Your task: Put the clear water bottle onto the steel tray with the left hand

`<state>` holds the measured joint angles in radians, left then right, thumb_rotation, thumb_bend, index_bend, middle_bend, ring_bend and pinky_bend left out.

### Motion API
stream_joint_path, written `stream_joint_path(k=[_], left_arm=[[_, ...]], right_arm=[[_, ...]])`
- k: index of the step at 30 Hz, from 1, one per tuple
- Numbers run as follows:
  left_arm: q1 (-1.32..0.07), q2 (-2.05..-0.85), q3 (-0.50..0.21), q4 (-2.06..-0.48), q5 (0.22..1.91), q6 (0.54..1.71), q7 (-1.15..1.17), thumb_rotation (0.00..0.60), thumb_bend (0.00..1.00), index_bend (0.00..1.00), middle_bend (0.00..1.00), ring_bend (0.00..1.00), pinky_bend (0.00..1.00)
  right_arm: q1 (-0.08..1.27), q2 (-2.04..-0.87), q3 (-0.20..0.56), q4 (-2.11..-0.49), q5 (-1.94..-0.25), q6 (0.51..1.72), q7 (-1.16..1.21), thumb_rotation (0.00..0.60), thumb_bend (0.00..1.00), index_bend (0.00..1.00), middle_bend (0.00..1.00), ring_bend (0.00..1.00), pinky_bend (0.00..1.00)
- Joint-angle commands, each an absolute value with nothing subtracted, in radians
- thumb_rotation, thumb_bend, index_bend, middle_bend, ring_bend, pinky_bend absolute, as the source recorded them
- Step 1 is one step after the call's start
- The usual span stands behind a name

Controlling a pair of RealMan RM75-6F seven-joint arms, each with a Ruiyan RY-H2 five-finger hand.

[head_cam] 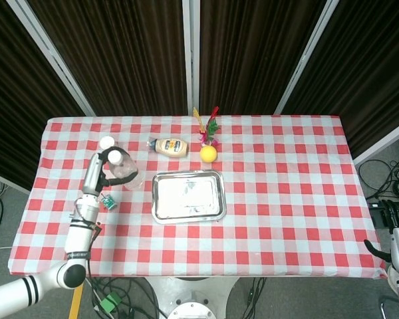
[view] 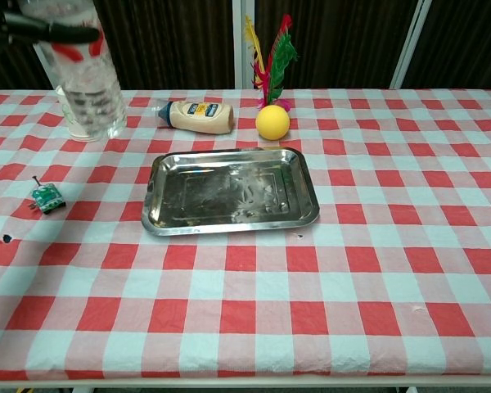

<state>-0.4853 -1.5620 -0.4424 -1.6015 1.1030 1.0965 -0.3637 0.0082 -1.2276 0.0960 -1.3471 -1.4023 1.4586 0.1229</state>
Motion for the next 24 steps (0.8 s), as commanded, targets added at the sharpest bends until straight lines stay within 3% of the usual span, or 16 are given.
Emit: stream_joint_path(k=[1,3,5,9,11,19,24], left_arm=[[-0.536,-1.549,-0.508,-1.571,1.144,1.088,-0.392,0.6,0.21,0.57,0.6,0.48,0.53],[-0.589,-1.524,-0.566,-1.58,1.182,1.087,-0.392,0.6,0.21,0.57,0.61,0.48,0.53],[-0.602,-1.51,-0.571,-1.59,1.192,1.089,-0.387,0.6,0.21,0.57,0.61,0.48,0.53],[-0.52,-1.525,-0.433,-1.572,1.11,1.066,-0.389,0.6,0.21,0.57,0.61,0.48,0.53],[-0.504,-1.535,-0.401,-1.538,1.084,1.053,-0.396,0.6,0.21,0.57,0.61,0.48,0.53],[-0.58,-1.525,-0.472,-1.533,1.137,1.061,-0.405,0.6,0.21,0.57,0.61,0.48,0.53],[-0.629,-1.589,-0.464,-1.622,1.055,1.014,-0.38,0.6,0.21,0.57,0.61,0.48,0.53]], right_arm=[[0.007,-1.228,0.094,-1.346,-1.404,1.459,0.122,0.6,0.11,0.0,0.07,0.0,0.0],[0.008,-1.229,0.092,-1.346,-1.406,1.458,0.119,0.6,0.11,0.0,0.07,0.0,0.0],[0.008,-1.23,0.092,-1.346,-1.406,1.457,0.118,0.6,0.11,0.0,0.07,0.0,0.0],[0.008,-1.226,0.095,-1.349,-1.397,1.449,0.127,0.6,0.11,0.0,0.07,0.0,0.0],[0.008,-1.223,0.096,-1.35,-1.395,1.449,0.131,0.6,0.11,0.0,0.07,0.0,0.0],[0.009,-1.226,0.092,-1.349,-1.402,1.451,0.124,0.6,0.11,0.0,0.08,0.0,0.0],[0.013,-1.231,0.089,-1.348,-1.396,1.436,0.109,0.6,0.11,0.0,0.08,0.0,0.0]])
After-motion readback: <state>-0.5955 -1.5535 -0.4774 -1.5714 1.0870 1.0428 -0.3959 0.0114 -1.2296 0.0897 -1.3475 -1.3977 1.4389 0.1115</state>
